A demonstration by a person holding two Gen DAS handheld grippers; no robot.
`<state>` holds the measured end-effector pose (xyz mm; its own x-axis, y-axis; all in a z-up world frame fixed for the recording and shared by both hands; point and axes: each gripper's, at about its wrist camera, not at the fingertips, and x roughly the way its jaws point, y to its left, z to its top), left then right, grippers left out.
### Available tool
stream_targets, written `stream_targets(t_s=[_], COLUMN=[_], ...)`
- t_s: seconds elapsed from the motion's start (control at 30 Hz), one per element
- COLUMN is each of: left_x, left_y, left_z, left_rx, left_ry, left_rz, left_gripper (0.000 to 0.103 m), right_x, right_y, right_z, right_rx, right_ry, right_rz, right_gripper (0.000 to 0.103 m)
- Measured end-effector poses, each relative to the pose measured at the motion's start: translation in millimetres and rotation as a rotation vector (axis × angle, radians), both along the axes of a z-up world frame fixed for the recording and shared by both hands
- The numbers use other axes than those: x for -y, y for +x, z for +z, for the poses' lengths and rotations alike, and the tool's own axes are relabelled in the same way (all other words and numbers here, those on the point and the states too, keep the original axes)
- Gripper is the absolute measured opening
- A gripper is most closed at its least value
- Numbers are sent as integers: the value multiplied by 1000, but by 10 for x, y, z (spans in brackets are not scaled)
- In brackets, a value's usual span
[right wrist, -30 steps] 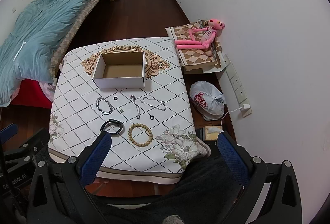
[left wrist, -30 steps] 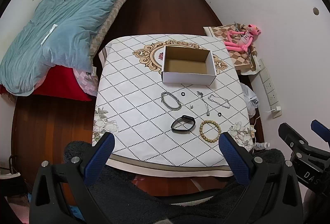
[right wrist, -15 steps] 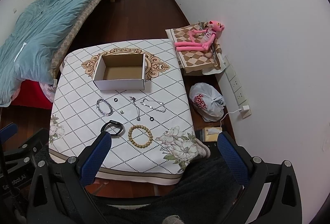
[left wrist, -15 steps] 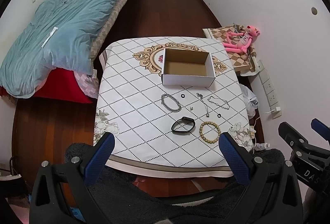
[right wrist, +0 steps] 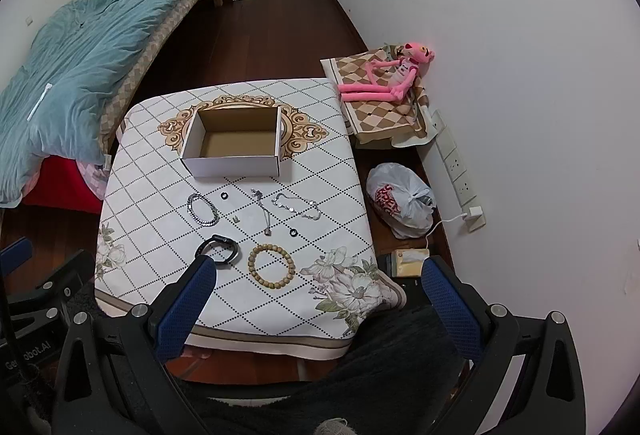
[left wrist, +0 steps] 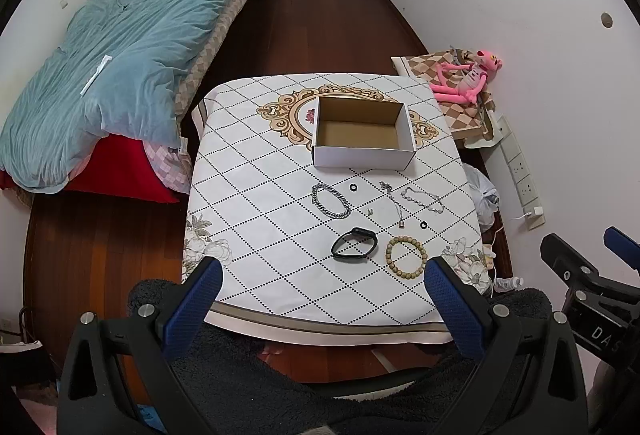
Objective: Organize jewelry
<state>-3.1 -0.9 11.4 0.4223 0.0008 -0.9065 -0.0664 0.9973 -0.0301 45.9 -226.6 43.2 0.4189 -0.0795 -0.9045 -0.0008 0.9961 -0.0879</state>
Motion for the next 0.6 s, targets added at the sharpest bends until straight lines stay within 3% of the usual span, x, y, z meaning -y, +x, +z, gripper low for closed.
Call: stream_targets(t_s=[0.6], left_x=[-4], left_y=[-13], left_z=[27], left_rx=[10], left_ry=[2], left_rz=[-1], left_gripper=[103], right_x=[1], right_y=[-5], right_z=[27], right_rx=[2], right_ry=[0], right_rz=[1], right_gripper=[103])
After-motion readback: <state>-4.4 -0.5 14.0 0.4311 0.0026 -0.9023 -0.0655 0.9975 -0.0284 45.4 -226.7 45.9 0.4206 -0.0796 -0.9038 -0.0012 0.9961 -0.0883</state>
